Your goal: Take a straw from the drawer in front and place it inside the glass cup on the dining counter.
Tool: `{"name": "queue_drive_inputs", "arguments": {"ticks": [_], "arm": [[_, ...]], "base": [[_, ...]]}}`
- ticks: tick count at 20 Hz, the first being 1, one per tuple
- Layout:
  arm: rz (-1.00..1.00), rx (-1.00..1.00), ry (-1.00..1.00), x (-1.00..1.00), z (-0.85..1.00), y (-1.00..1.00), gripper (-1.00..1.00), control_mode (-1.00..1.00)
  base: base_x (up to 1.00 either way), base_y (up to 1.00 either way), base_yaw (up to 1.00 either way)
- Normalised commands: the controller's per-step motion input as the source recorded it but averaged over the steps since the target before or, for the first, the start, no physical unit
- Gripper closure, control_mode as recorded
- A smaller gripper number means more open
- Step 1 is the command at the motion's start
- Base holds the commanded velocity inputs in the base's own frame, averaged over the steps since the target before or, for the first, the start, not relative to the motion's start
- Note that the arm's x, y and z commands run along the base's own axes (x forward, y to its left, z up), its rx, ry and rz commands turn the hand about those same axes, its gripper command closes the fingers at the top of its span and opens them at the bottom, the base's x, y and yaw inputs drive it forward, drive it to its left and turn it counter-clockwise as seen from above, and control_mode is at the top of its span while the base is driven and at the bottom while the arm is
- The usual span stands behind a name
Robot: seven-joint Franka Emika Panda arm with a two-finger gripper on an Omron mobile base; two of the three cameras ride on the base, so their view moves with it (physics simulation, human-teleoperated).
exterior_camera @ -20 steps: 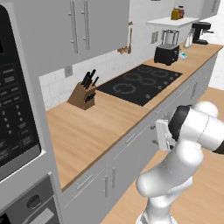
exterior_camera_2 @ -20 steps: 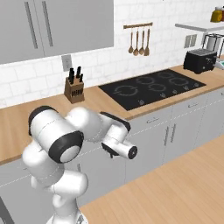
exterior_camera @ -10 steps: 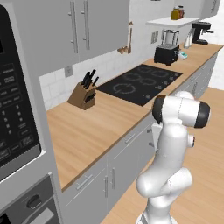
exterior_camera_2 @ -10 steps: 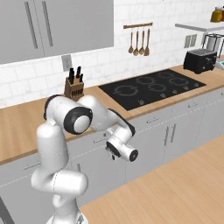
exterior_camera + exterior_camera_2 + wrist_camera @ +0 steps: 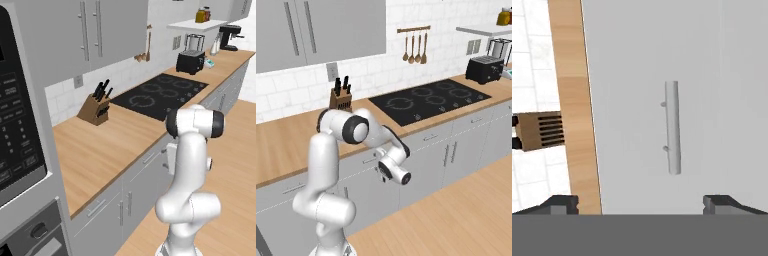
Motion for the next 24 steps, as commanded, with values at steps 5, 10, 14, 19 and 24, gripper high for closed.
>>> {"name": "queue_drive_inputs", "arguments": {"ticks": [5, 10, 14, 19, 24], "arm": [[0.0, 0.0, 0.0, 0.36, -0.22, 0.15, -1.0, -1.0], [0.0, 0.0, 0.0, 0.24, -0.31, 0.01, -1.0, -1.0], [0.0, 0.0, 0.0, 0.24, -0.38, 0.08, -1.0, -1.0], [0.0, 0.0, -0.02, 0.21, -0.18, 0.14, -1.0, -1.0], [0.0, 0.0, -0.04, 0.19, -0.15, 0.23, -1.0, -1.0]], "base": [[0.0, 0.0, 0.0], [0.0, 0.0, 0.0], [0.0, 0.0, 0.0], [0.0, 0.0, 0.0], [0.0, 0.0, 0.0]]}}
